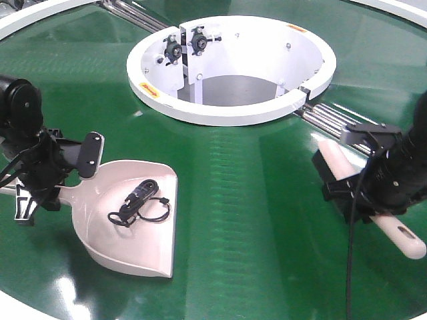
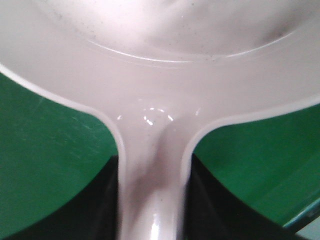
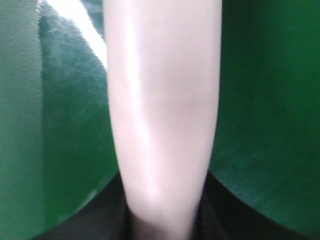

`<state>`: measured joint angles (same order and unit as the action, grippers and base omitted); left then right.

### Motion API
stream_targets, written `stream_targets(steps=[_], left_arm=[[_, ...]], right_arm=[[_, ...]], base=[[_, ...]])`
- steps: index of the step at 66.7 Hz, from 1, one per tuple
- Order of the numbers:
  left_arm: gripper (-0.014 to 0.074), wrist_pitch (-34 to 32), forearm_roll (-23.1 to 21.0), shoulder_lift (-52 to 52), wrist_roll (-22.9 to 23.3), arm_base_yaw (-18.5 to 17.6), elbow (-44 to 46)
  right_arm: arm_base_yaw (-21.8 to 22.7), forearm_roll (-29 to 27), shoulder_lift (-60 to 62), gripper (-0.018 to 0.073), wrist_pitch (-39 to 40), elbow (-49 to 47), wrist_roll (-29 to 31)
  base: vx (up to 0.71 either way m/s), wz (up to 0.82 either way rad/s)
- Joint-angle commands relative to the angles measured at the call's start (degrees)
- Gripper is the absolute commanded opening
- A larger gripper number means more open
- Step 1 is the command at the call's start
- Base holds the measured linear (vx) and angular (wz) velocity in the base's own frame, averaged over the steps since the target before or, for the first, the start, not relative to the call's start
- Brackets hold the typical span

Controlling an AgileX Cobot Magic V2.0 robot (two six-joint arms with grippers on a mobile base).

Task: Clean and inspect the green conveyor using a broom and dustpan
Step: 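Lift the brush away and set it back on the conveyor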

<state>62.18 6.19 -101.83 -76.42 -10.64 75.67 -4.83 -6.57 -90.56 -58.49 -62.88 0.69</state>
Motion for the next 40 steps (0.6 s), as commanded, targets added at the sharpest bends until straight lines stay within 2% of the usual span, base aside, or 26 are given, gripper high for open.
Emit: stream_targets(steps=[1, 9, 40], left_arm=[[-0.0008, -0.2, -0.9, 2.8, 0.2, -0.6, 1.5], [-0.0008, -0.2, -0.9, 2.8, 0.2, -0.6, 1.5], [-0.0008, -0.2, -0.9, 2.8, 0.2, -0.6, 1.5]], right_arm=[[1.4, -0.5, 2.4, -0.0002, 4.5, 1.1, 1.4], [1.4, 1.9, 1.9, -0.0002, 5.0, 2.6, 1.2], [1.4, 1.7, 0.7, 0.0005, 2.8, 3.1, 2.8]], base=[[0.0, 0.0], [0.0, 0.0], [0.0, 0.0]])
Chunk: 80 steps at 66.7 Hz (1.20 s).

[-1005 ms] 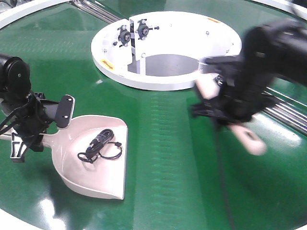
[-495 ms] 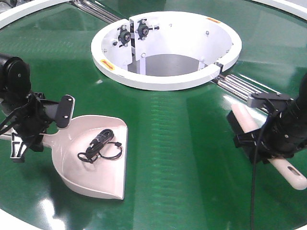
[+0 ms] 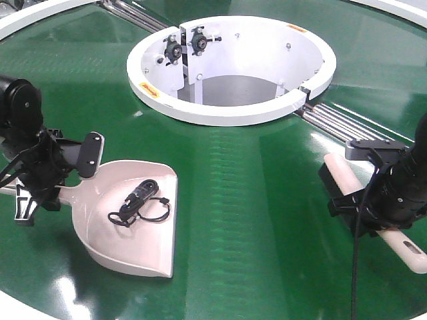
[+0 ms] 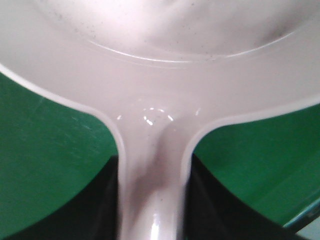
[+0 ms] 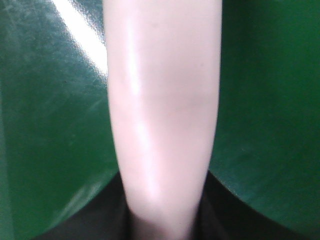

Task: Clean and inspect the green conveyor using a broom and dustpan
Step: 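Lift the brush away and set it back on the conveyor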

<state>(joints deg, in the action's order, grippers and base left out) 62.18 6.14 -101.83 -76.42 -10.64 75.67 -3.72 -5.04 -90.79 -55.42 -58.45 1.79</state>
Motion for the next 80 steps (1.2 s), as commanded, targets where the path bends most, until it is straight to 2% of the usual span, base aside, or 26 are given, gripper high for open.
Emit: stream_targets(steps=[1, 7, 20, 43, 55, 68, 80], left_arm=[[-0.0008, -0.2, -0.8, 2.8, 0.2, -0.6, 1.5], [-0.0008, -0.3, -0.8, 2.8, 0.2, -0.6, 1.5], [-0.0008, -0.6, -3.8, 2.8, 0.2, -0.6, 1.5], [-0.0008, -1.7, -3.8, 2.8, 0.3, -0.6, 1.5], [0.0008, -1.6, -6.1, 2.8, 3.7, -0.4, 1.5], [0.0116, -1.9, -7.0, 2.8, 5.8, -0.4, 1.5], [0.0311, -2.0, -6.8, 2.8, 6.2, -0.4, 1.5]], right_arm=[[0.3, 0.2, 0.7, 0.0005, -0.5, -1.4, 1.9], [0.3, 0.2, -0.9, 0.0008, -1.1, -1.4, 2.8], [0.3, 0.2, -3.3, 0.0043, -1.2, -1.4, 2.4], [0.3, 0.1, -3.4, 0.021, -1.3, -1.4, 2.4], [0.3, 0.1, -3.4, 0.03, -2.1, -1.4, 2.5], [0.3, 0.1, -3.3, 0.0362, -2.2, -1.4, 2.6], [0.3, 0.5, -2.8, 0.0369, -2.1, -1.4, 2.6]], base=[[0.0, 0.0], [0.0, 0.0], [0.0, 0.0], [0.0, 0.0], [0.0, 0.0], [0.0, 0.0], [0.0, 0.0]])
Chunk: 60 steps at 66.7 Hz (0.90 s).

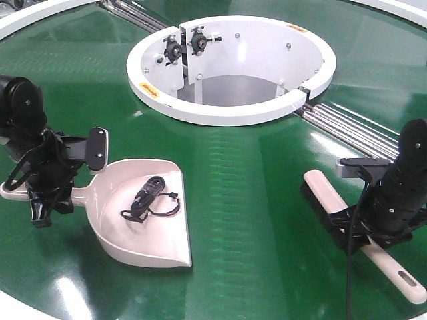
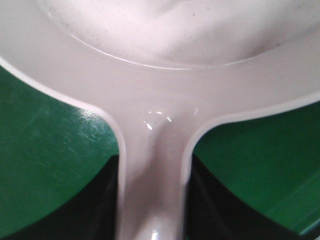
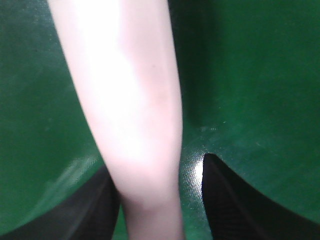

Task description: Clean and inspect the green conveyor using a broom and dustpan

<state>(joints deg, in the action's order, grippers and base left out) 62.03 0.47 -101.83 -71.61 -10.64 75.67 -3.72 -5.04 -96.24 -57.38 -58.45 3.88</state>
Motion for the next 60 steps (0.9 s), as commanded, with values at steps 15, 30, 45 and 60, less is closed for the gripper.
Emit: stream_targets(steps=[15, 30, 45, 60], left_arm=[[0.0599, -1.6, -2.9, 3.0, 6.0, -0.4, 1.5], [0.0705, -1.1, -2.9, 5.2, 11.1, -0.4, 1.5], [0.0673, -0.1, -7.4, 11.8, 14.5, -0.4, 1.5], [0.0583, -2.0, -17.6, 19.0, 14.7, -0.4, 1.5]], right_arm=[[0.3, 1.9, 4.9, 0.0369, 0.4, -1.4, 0.2], [0.3, 1.4, 9.6, 0.0369, 0.4, -1.4, -0.1], [-0.1, 1.4, 18.4, 0.0369, 2.4, -1.4, -0.4], [-0.1, 1.4, 31.8, 0.0368, 8.9, -1.4, -0.3]], base=[[0.0, 0.0], [0.0, 0.0], [0.0, 0.0], [0.0, 0.0]])
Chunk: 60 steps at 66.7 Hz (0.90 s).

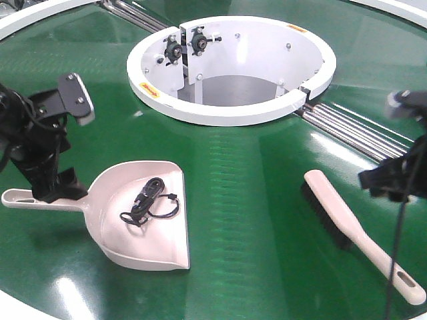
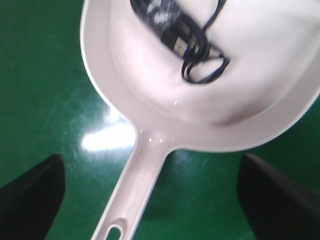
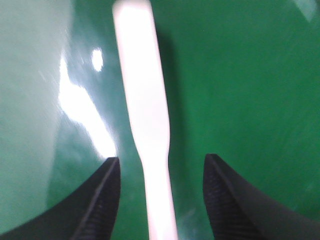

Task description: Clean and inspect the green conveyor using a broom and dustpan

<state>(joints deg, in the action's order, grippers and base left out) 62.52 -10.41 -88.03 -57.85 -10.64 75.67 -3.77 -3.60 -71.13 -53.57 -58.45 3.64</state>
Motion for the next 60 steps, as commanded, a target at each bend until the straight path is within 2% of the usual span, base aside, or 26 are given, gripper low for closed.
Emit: stream_targets(steps=[1, 11, 17, 22, 28, 37, 41, 46, 55, 60], left_arm=[[0.0575, -2.7, -7.6, 5.7, 1.1, -0.4, 1.5], [0.0507, -8.3, -16.4, 11.3, 7.3, -0.4, 1.5], [0.0477, -11.9, -20.2, 14.9, 11.0, -0.4, 1.5], [0.0466, -12.6, -20.1, 17.7, 13.1, -0.5, 1.5], [0.0465, -12.9, -20.0, 22.2, 13.3, -0.6, 0.2], [0.0465, -16.6, -20.2, 31.3, 13.3, -0.6, -5.7], [0.0465, -21.1, -20.2, 36.7, 13.3, -0.6, -10.4], [0.0465, -28.2, -20.2, 44.1, 13.3, -0.6, -18.3], [0.0465, -40.4, -20.2, 54.9, 13.3, -0.6, -32.0], [0.0465, -43.8, -20.2, 58.4, 13.3, -0.6, -38.7]], right_arm=[[0.0, 0.0, 7.6, 0.0368, 5.5, -1.4, 0.0], [0.0, 0.0, 16.8, 0.0368, 7.7, -1.4, 0.8], [0.0, 0.1, 22.5, 0.0368, 8.7, -1.4, 0.8], [-0.1, 0.1, 27.2, 0.0368, 9.2, -1.4, 0.8], [-0.6, 0.2, 32.1, 0.0368, 9.1, -1.4, 0.8], [-6.0, 3.2, 39.1, 0.0368, 7.3, -1.4, 1.9], [-8.7, 5.9, 41.8, 0.0368, 6.2, -1.4, 1.5], [-10.9, 8.7, 45.6, 0.0368, 8.2, 0.7, -2.2], [-11.4, 12.6, 52.5, 0.0368, 17.5, 12.4, -5.9], [-11.4, 13.7, 55.9, 0.0368, 23.9, 20.2, -7.7]], base=[[0.0, 0.0], [0.0, 0.0], [0.0, 0.0], [0.0, 0.0], [0.0, 0.0], [0.0, 0.0], [0.0, 0.0], [0.0, 0.0], [0.0, 0.0], [0.0, 0.0]])
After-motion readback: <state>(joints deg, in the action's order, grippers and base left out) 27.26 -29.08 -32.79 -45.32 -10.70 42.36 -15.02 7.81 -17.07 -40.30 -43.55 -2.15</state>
